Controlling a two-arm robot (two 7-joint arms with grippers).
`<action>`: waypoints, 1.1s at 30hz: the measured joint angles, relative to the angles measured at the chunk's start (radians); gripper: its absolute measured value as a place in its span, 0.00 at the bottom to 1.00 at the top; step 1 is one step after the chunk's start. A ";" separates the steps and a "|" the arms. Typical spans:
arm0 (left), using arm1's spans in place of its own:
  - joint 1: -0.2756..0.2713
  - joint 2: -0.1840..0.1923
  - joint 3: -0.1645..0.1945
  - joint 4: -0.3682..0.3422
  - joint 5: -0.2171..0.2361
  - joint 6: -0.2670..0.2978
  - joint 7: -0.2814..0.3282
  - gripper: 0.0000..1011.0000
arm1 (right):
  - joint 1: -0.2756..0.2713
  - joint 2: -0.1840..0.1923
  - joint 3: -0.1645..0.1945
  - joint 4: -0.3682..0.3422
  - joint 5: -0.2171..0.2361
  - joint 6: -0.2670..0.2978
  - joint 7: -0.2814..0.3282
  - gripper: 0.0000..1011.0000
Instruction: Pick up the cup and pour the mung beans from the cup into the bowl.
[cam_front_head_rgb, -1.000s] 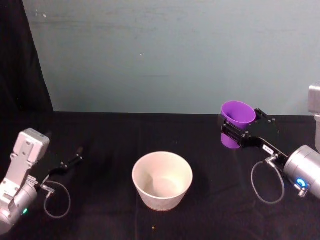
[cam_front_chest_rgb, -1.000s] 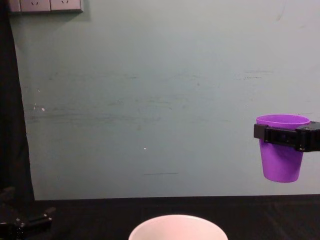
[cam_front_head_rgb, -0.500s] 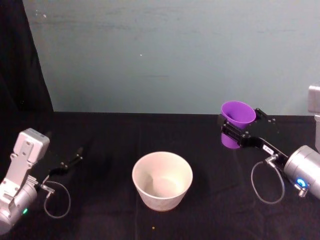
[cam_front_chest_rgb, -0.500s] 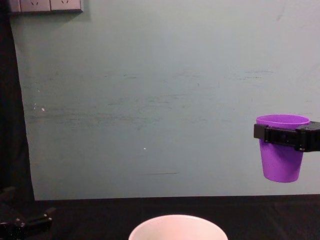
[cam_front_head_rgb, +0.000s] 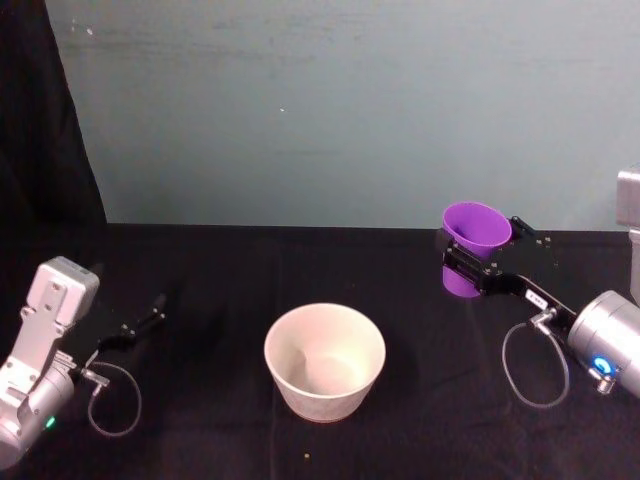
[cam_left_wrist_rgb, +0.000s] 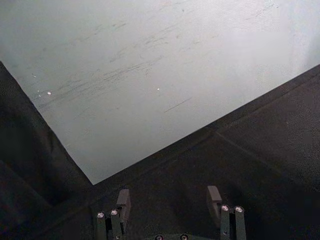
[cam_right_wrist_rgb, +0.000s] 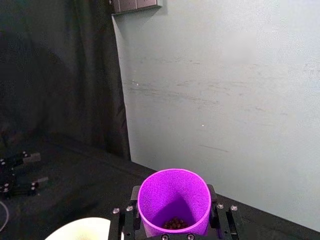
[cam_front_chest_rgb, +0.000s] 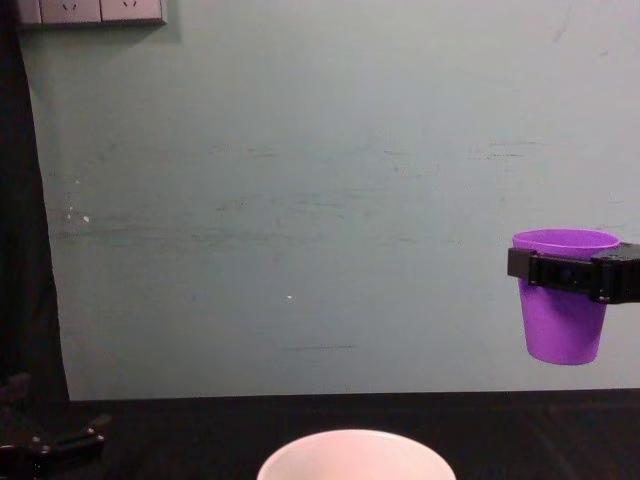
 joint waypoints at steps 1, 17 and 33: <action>0.000 0.000 0.000 0.000 0.000 0.000 0.000 0.99 | 0.000 0.000 0.000 0.000 0.000 0.000 0.000 0.74; 0.000 0.000 0.000 0.000 0.000 0.000 0.000 0.99 | 0.000 0.000 0.000 0.000 0.000 0.000 0.000 0.74; 0.000 0.000 0.000 0.000 0.000 0.000 0.000 0.99 | 0.000 0.000 0.000 0.000 0.000 0.000 0.000 0.74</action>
